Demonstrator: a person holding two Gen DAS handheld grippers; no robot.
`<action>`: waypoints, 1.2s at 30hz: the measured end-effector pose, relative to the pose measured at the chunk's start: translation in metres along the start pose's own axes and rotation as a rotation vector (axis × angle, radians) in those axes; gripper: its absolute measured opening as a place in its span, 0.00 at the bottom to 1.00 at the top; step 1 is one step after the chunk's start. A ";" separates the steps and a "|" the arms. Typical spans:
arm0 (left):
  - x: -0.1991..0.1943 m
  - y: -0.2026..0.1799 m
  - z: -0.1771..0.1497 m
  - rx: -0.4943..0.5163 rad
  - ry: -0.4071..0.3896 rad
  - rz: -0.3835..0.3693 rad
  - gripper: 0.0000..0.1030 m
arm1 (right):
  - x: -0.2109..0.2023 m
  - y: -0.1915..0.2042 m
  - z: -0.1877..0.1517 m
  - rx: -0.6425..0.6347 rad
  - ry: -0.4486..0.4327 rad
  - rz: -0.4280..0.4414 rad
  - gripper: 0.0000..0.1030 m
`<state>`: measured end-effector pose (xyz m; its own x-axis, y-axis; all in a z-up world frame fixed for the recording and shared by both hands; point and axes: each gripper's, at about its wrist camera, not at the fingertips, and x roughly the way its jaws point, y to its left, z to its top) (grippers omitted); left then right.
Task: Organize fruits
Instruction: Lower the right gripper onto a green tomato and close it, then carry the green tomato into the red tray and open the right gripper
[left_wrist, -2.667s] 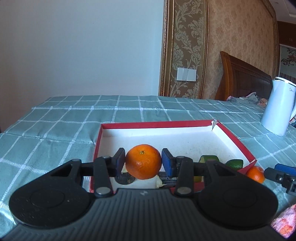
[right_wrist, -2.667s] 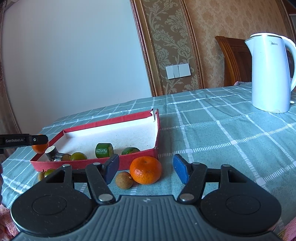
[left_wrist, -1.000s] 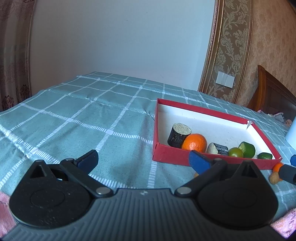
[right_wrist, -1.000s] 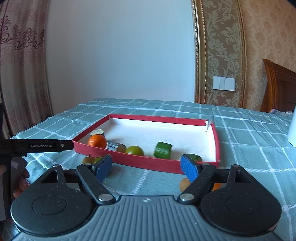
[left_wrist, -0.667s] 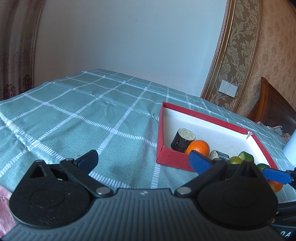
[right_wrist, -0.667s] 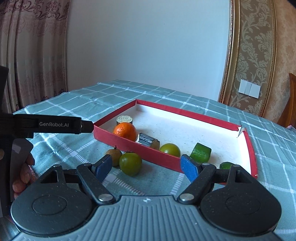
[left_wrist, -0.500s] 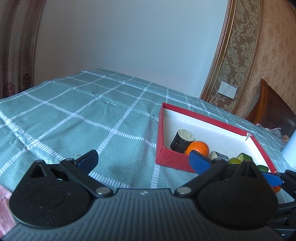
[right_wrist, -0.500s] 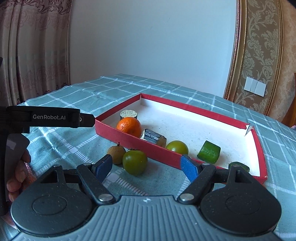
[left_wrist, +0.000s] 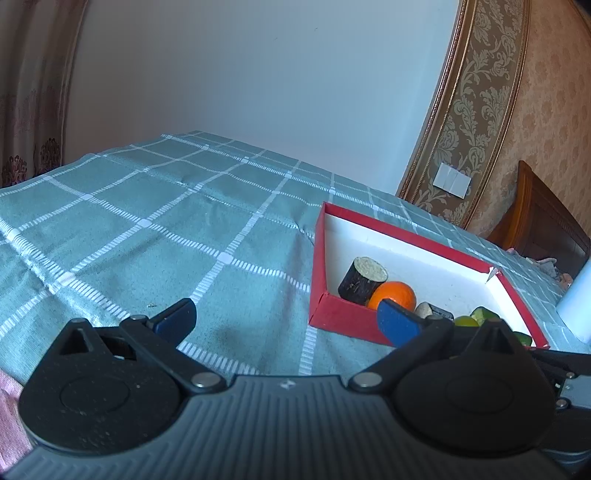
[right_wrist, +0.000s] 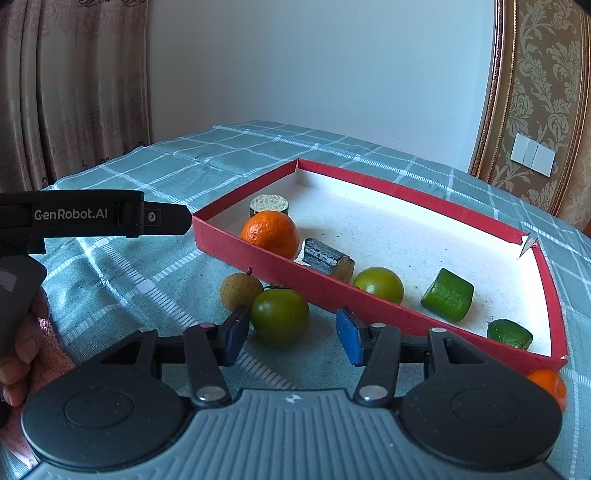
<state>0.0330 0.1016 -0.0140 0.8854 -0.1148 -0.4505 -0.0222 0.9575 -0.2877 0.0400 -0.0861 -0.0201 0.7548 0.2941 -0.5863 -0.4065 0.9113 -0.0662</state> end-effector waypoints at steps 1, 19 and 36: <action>0.000 0.000 0.000 -0.001 0.001 0.000 1.00 | 0.000 -0.001 0.000 0.003 0.000 0.011 0.42; 0.000 0.002 -0.001 -0.005 -0.001 0.004 1.00 | -0.048 -0.048 0.001 0.150 -0.143 -0.069 0.32; -0.001 -0.001 -0.001 0.005 -0.002 0.009 1.00 | -0.094 -0.117 -0.043 0.400 -0.310 -0.210 0.57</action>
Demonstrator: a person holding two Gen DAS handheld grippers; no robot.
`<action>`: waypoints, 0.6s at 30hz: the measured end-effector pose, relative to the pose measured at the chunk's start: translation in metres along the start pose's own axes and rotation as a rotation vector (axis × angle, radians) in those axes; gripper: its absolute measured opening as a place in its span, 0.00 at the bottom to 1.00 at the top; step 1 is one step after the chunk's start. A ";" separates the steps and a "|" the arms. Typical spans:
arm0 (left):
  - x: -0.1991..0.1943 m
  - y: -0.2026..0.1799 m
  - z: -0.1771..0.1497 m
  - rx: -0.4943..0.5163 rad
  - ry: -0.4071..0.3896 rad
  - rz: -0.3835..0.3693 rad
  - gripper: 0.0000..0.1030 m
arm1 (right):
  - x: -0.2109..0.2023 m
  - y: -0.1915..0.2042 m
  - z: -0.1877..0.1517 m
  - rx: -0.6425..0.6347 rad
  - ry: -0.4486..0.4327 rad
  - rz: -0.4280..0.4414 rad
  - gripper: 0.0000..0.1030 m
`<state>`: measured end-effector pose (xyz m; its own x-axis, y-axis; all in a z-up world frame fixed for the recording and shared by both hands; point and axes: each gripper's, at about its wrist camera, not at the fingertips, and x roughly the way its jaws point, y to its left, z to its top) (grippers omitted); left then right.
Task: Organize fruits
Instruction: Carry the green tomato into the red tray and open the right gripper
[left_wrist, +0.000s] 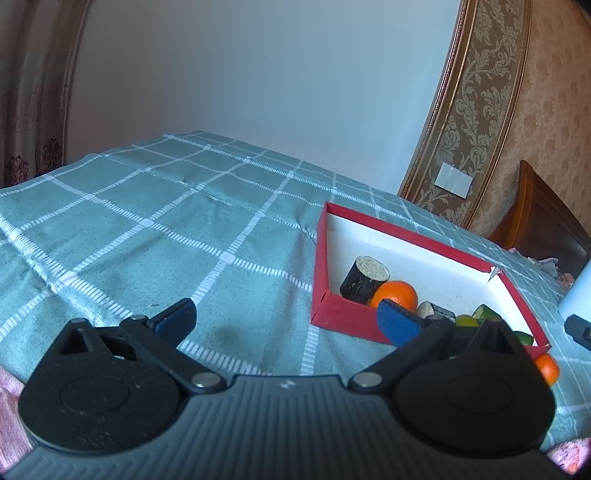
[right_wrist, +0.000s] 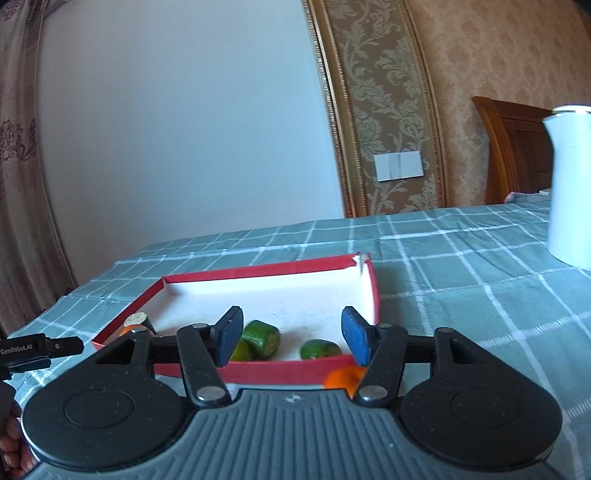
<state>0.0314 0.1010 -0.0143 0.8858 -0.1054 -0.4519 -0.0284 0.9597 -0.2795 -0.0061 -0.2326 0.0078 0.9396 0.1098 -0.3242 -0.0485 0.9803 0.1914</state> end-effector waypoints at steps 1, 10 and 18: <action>0.000 -0.001 0.000 0.004 -0.002 0.004 1.00 | -0.005 -0.006 -0.003 0.010 0.004 -0.011 0.57; 0.000 -0.009 -0.001 0.049 -0.004 0.051 1.00 | -0.022 -0.038 -0.024 0.067 0.055 -0.056 0.57; 0.002 -0.017 -0.003 0.099 0.005 0.106 1.00 | -0.027 -0.047 -0.026 0.121 0.037 -0.039 0.62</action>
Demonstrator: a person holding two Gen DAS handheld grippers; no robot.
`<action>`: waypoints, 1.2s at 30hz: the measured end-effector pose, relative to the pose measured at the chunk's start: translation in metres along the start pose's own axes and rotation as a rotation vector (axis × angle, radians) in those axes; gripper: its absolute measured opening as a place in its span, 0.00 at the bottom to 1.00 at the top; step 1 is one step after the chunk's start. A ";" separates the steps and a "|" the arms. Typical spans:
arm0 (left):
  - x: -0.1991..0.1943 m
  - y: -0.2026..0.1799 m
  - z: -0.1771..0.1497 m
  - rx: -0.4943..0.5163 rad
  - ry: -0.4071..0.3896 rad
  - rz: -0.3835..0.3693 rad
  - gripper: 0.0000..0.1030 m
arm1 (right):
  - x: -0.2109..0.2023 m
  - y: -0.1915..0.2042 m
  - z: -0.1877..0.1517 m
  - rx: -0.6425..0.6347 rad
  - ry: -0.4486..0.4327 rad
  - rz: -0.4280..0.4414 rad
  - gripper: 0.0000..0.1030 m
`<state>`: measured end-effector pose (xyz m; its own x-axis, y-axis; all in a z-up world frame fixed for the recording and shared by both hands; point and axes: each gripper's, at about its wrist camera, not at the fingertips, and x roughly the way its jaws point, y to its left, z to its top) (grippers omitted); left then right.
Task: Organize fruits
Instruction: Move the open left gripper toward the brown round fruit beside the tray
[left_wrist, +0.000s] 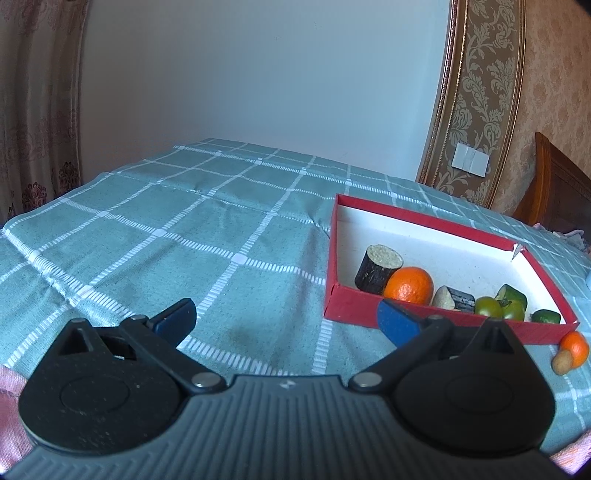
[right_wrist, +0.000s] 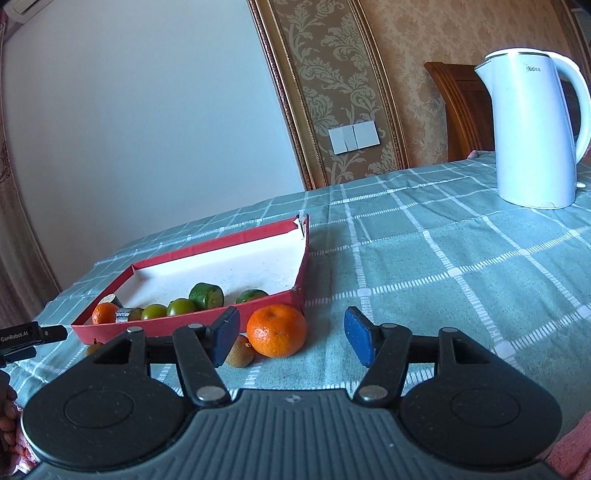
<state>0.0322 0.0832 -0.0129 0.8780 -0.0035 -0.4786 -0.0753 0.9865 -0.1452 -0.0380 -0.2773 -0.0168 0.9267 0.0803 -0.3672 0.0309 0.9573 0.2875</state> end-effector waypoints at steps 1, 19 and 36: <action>0.000 -0.001 0.000 0.006 0.001 0.005 1.00 | -0.001 -0.002 0.000 0.010 -0.006 0.000 0.63; 0.002 -0.022 -0.001 0.130 0.001 0.086 1.00 | -0.003 -0.013 0.000 0.081 -0.021 0.010 0.63; -0.027 -0.064 0.003 0.181 -0.026 -0.026 1.00 | -0.008 -0.021 -0.002 0.132 -0.051 0.007 0.63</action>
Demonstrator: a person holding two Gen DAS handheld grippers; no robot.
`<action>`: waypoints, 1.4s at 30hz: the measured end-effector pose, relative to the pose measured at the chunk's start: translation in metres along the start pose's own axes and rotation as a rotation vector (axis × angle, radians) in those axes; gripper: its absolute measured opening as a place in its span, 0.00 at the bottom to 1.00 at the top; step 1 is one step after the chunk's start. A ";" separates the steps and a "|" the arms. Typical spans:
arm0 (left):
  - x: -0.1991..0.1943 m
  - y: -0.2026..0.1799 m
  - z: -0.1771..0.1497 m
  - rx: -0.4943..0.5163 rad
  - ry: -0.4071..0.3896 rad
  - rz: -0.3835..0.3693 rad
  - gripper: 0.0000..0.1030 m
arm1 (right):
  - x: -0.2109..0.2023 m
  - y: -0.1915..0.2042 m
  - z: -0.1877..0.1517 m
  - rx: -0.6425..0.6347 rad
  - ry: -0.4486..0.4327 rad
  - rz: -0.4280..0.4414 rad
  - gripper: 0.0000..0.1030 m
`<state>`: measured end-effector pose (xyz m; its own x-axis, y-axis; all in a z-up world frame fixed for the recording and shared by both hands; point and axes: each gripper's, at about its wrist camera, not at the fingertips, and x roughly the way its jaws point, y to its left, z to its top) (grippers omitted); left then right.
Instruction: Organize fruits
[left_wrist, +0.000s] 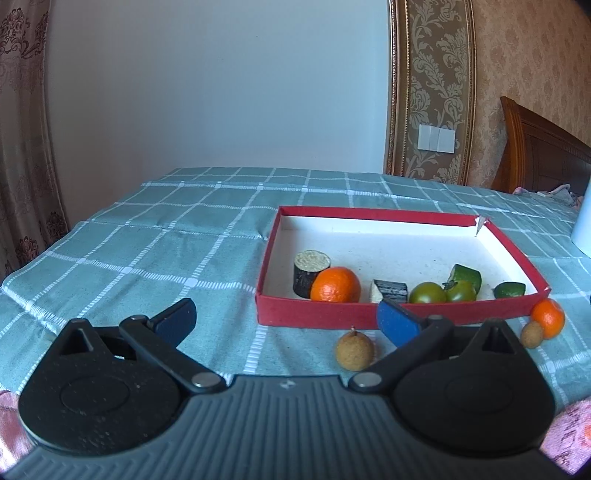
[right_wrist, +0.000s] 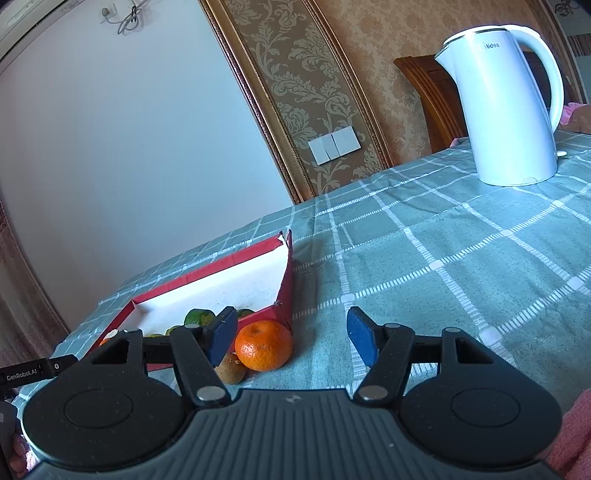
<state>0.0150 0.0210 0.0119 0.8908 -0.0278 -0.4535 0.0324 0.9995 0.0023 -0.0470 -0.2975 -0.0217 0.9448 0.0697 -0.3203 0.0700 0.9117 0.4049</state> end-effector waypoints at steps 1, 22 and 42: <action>-0.001 -0.003 0.000 0.007 -0.001 -0.007 1.00 | 0.000 0.000 0.000 0.001 -0.001 0.001 0.63; 0.011 -0.025 -0.009 0.078 0.047 0.013 1.00 | 0.002 -0.004 0.001 0.018 -0.001 0.004 0.63; 0.029 -0.022 -0.016 0.052 0.099 -0.006 1.00 | 0.003 -0.003 -0.001 0.021 0.006 -0.003 0.63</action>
<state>0.0332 -0.0020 -0.0158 0.8414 -0.0294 -0.5397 0.0632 0.9970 0.0442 -0.0445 -0.2999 -0.0250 0.9426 0.0698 -0.3267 0.0793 0.9032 0.4217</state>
